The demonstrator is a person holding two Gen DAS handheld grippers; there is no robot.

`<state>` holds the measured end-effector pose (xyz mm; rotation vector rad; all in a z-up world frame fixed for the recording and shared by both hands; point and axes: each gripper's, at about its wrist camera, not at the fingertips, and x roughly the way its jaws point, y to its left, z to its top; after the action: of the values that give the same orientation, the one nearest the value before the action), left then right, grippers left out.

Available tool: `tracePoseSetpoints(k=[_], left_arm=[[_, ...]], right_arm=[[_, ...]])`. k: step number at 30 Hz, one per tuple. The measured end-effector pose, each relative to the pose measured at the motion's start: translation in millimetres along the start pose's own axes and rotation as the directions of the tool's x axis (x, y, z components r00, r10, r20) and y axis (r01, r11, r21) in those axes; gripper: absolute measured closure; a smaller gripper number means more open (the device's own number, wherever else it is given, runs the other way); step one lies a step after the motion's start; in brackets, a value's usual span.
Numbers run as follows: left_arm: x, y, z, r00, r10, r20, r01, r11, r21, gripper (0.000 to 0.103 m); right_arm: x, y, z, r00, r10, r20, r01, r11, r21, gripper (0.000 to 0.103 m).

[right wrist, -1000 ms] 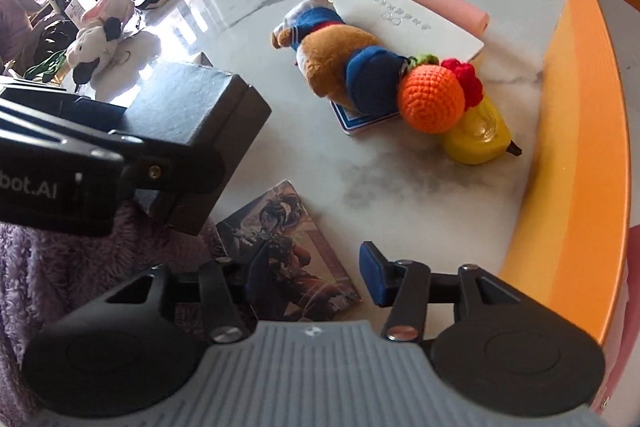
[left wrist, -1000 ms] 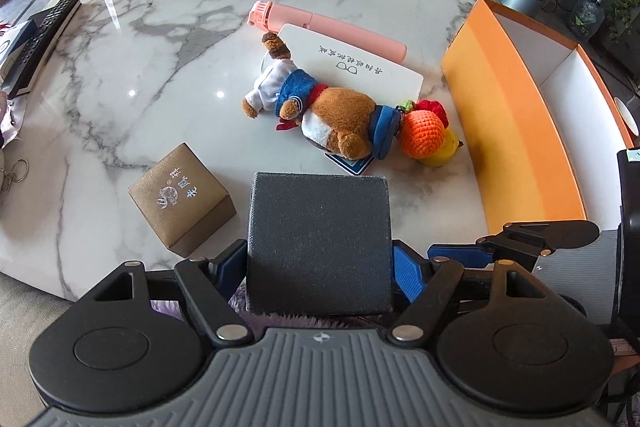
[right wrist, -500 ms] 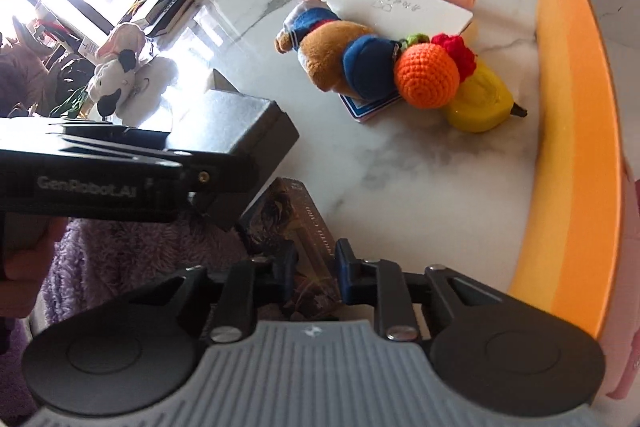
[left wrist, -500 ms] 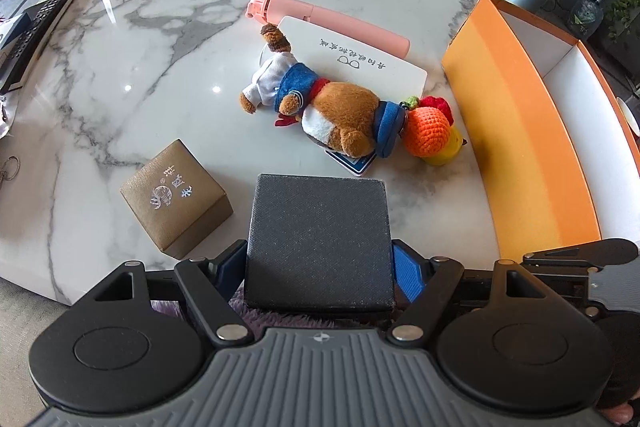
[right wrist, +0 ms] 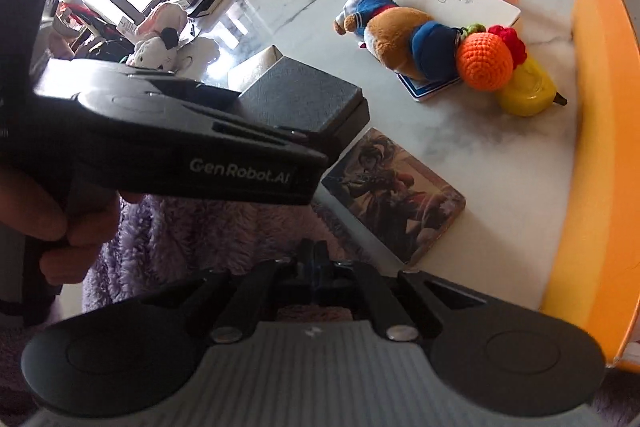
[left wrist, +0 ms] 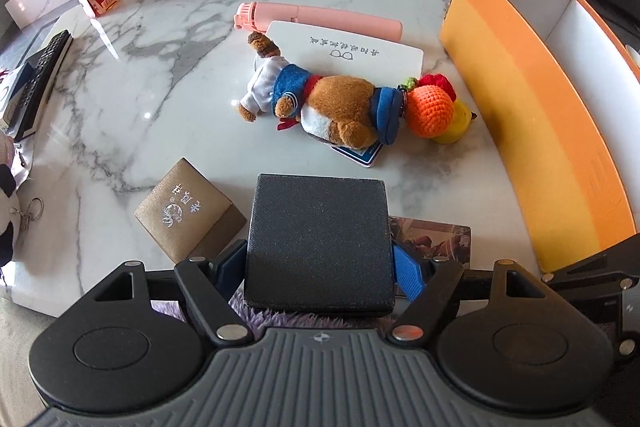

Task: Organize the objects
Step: 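Lift the dark grey box with the left gripper while the right gripper grasps the trading card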

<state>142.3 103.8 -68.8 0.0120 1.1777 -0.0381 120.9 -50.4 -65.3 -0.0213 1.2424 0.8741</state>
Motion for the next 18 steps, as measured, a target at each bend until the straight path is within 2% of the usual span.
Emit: tracePoseSetpoints(k=[2,4,5,8,10,11,12,16,18], left_arm=[[0,4,2,1.0,-0.009,-0.001,0.009,1.0,-0.019,0.015],[1,6,3,1.0,-0.001,-0.003,0.001,1.0,-0.017,0.015],[3,5,4,1.0,0.006,-0.003,-0.006,1.0,-0.011,0.016],[11,4,6,1.0,0.025,-0.017,-0.025,1.0,0.013,0.016],[15,8,8,0.999,0.024,-0.026,-0.024,1.0,0.005,0.016],[17,10,9,0.999,0.024,-0.025,-0.025,1.0,-0.002,0.016],[17,12,10,0.999,0.024,-0.021,-0.024,1.0,-0.009,0.016],[13,21,10,1.0,-0.01,-0.011,0.01,0.999,-0.042,0.016],[10,23,9,1.0,-0.018,-0.006,0.018,0.999,-0.041,0.016]], right_arm=[[-4,-8,4,0.999,-0.044,0.025,0.044,0.999,0.003,0.096],[-4,-14,8,0.991,-0.13,0.038,0.131,0.991,-0.01,0.082],[-2,-18,9,0.987,-0.153,0.04,0.154,0.988,-0.008,0.07],[2,-21,14,0.985,-0.167,0.047,0.169,0.985,-0.029,0.065],[9,-16,19,0.981,-0.188,0.047,0.193,0.974,-0.115,0.053],[12,-12,21,0.977,-0.208,0.041,0.212,0.962,-0.17,0.039],[16,-7,21,0.973,-0.23,0.038,0.232,0.943,-0.238,0.033],[31,6,21,0.96,-0.281,0.014,0.259,0.864,-0.433,0.034],[35,12,19,0.959,-0.283,0.003,0.246,0.831,-0.499,0.04]])
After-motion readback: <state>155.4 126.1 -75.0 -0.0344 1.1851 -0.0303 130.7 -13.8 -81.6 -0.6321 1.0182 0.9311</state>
